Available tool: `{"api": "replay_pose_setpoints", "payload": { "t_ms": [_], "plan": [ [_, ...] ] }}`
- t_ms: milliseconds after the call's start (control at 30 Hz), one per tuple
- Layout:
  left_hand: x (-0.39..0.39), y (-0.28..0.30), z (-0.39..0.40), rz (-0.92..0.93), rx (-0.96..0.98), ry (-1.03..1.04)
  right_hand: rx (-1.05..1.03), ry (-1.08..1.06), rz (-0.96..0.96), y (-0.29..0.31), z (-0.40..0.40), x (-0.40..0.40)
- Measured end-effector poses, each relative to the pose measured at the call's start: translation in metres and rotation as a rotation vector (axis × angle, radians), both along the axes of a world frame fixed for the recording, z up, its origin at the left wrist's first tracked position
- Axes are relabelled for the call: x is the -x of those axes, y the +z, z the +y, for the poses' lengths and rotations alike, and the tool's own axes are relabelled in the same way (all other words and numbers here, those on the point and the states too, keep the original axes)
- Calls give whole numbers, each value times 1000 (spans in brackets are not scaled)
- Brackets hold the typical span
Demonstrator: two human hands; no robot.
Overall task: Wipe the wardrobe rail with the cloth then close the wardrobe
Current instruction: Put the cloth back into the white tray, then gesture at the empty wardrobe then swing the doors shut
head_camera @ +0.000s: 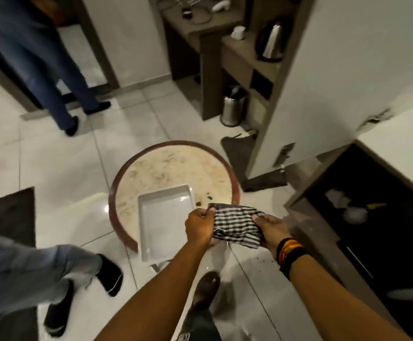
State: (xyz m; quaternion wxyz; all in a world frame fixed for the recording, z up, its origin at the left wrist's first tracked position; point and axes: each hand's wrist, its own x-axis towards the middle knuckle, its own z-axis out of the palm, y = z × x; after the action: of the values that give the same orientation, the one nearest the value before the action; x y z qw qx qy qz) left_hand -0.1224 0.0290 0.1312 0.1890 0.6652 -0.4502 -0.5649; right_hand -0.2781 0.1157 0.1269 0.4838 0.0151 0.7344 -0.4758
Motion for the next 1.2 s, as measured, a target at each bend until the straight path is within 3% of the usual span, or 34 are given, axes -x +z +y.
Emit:
{"api": "replay_pose_setpoints", "payload": {
  "t_ms": [200,433,500,567,633,700,833,1033,1200],
  "plan": [
    [-97,-62,-40,-110,-59,201,-70,194,-62,-71,-83,-95],
    [-154,-140,-79,-137,-151,220,-170,412,-44,-160,-144,-148],
    [-156,-155,-80,-154,-143,115,-207,467,-15,-175,-149,-156],
    [-155,-163,-76,-272,-14,-116,-252,616,168,-178,-147,-161],
    [-154,-165,-70,-605,247,-380,-217,824,490,-173,-139,-166],
    [-152,-158,-71,-843,556,-523,-93,1030,832,-164,-132,-169],
    [-146,-121,-99,-839,895,-598,73,1161,1335,-117,-148,-162],
    [-112,-16,-148,-857,1162,-584,207,984,1631,0,-190,-139],
    [-67,120,-188,-806,1408,-479,323,759,1828,131,-217,-103]
  ]
}}
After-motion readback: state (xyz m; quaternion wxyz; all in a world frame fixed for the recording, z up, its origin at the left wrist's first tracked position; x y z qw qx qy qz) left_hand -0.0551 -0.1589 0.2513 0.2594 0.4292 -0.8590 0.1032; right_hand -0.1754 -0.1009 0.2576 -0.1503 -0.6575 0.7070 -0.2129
